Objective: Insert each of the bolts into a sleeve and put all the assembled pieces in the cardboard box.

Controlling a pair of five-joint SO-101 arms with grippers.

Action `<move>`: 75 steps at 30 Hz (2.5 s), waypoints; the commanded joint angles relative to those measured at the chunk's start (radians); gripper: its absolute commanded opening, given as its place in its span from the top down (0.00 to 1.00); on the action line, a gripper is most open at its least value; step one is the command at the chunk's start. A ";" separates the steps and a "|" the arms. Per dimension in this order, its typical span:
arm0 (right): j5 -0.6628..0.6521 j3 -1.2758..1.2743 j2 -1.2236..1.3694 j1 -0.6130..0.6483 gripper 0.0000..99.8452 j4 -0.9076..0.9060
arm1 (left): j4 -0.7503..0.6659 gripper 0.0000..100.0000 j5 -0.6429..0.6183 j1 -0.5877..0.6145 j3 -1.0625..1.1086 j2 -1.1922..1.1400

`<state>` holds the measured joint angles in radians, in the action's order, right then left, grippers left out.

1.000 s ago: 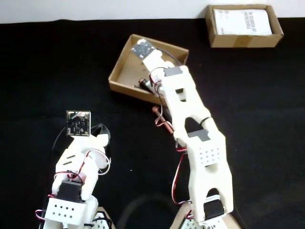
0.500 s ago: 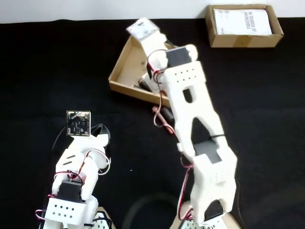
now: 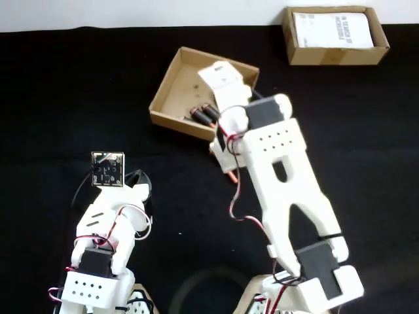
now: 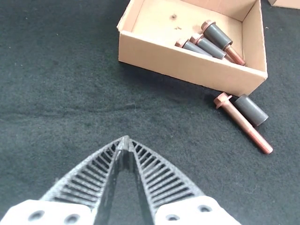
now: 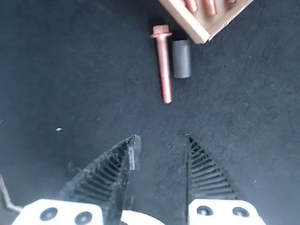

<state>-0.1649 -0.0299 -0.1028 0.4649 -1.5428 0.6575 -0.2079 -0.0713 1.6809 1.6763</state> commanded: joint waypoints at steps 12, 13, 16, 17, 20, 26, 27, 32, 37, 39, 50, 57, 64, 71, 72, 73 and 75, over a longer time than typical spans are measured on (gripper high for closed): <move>-0.160 -0.378 0.110 -0.064 0.87 0.615 | -0.015 0.99 -0.005 0.012 0.022 -0.007; -0.160 -0.367 0.133 -0.064 0.87 0.628 | -0.015 0.99 -0.005 0.012 0.022 -0.007; -0.160 -0.303 0.208 -0.064 0.87 0.644 | -0.015 0.99 -0.005 0.012 0.022 -0.007; -0.160 -0.277 0.236 -0.064 0.87 0.644 | -0.015 0.99 -0.005 0.012 0.022 -0.007; -0.160 -0.213 0.320 -0.064 0.87 0.644 | -0.015 0.99 -0.005 0.012 0.022 -0.007; -0.160 -0.067 0.481 -0.065 0.87 0.644 | -0.015 0.99 -0.005 0.012 0.022 -0.007; -0.160 -0.048 0.510 -0.067 0.87 0.642 | -0.015 0.99 -0.005 0.012 0.022 -0.007; -0.155 0.001 0.639 -0.093 0.92 0.644 | -0.015 0.99 -0.005 0.012 0.022 -0.007; -0.150 0.048 0.688 -0.108 1.00 0.599 | -0.015 0.99 -0.005 0.010 0.022 -0.007; -0.107 0.097 0.674 -0.111 0.99 0.526 | -0.015 0.99 -0.005 0.010 0.022 -0.007; 0.078 0.433 0.309 -0.096 0.99 0.051 | -0.015 0.99 -0.005 0.008 0.022 -0.007; 0.195 0.344 0.061 -0.042 0.99 -0.165 | 0.041 0.99 -0.008 -0.019 0.022 -0.007; 0.212 -0.079 -0.354 -0.044 0.99 -0.214 | 0.186 0.99 -0.006 -0.137 0.022 0.002; 0.212 -0.708 -0.829 -0.211 0.99 0.234 | 0.198 0.99 -0.012 -0.136 0.021 0.002; 0.212 -0.803 -0.875 -0.257 0.99 0.352 | 0.199 0.99 -0.014 -0.134 0.010 0.002; 0.213 -0.905 -0.917 -0.306 0.99 0.484 | 0.215 0.99 -0.014 -0.124 -0.004 0.004; 0.213 -1.095 -0.980 -0.395 0.99 0.750 | 0.278 0.99 -0.061 -0.099 -0.068 -0.004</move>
<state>0.0407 -0.8477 -0.9697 0.1979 -1.1976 0.8800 -0.2232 -0.2002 1.6747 1.6778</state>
